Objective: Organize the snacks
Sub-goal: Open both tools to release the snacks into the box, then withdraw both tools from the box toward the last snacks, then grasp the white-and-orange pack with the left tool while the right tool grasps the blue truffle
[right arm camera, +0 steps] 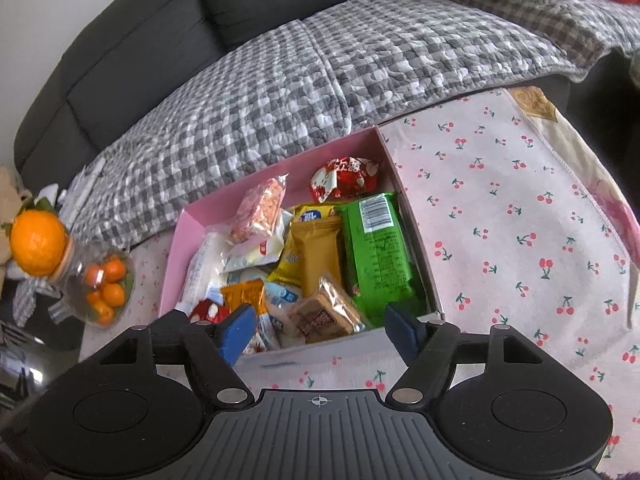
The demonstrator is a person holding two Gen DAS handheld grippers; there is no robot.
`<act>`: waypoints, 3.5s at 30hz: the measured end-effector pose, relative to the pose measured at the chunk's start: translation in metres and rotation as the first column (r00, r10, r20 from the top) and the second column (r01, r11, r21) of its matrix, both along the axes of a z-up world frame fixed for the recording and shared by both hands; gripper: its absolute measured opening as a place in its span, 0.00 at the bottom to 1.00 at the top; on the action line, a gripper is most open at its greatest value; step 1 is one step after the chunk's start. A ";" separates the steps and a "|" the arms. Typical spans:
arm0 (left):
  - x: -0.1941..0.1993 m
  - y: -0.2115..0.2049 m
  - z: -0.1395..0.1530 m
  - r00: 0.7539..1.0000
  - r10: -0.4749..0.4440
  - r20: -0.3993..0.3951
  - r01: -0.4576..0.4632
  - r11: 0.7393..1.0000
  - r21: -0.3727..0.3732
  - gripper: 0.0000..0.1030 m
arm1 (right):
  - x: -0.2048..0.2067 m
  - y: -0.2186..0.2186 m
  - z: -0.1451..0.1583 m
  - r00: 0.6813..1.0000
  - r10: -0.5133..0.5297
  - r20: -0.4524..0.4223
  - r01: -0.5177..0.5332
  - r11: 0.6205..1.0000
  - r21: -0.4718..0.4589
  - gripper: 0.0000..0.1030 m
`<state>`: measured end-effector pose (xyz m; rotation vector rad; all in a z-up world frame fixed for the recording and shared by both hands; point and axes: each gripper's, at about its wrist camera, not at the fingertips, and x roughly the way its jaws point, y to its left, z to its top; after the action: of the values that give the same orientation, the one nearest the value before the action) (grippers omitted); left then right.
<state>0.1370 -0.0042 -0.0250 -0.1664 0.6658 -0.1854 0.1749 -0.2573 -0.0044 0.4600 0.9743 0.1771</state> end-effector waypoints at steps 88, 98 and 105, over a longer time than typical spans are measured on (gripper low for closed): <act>-0.058 0.011 -0.051 0.981 -0.171 -0.092 0.192 0.921 0.339 0.98 | -0.072 0.014 -0.042 0.970 0.182 -0.162 -0.211 0.958 -0.192 0.22; -0.044 -0.026 -0.058 0.978 -0.200 -0.059 0.208 0.926 0.314 0.97 | -0.071 -0.003 -0.046 0.974 0.159 -0.159 -0.184 0.970 -0.161 0.23; -0.031 -0.040 -0.063 0.983 -0.167 -0.069 0.180 0.939 0.294 0.93 | -0.069 -0.008 -0.047 0.974 0.162 -0.157 -0.184 0.973 -0.138 0.24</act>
<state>0.1058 -0.0446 -0.0878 0.1815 0.7438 -0.2490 0.1057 -0.2648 -0.0512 0.2500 1.1623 0.2276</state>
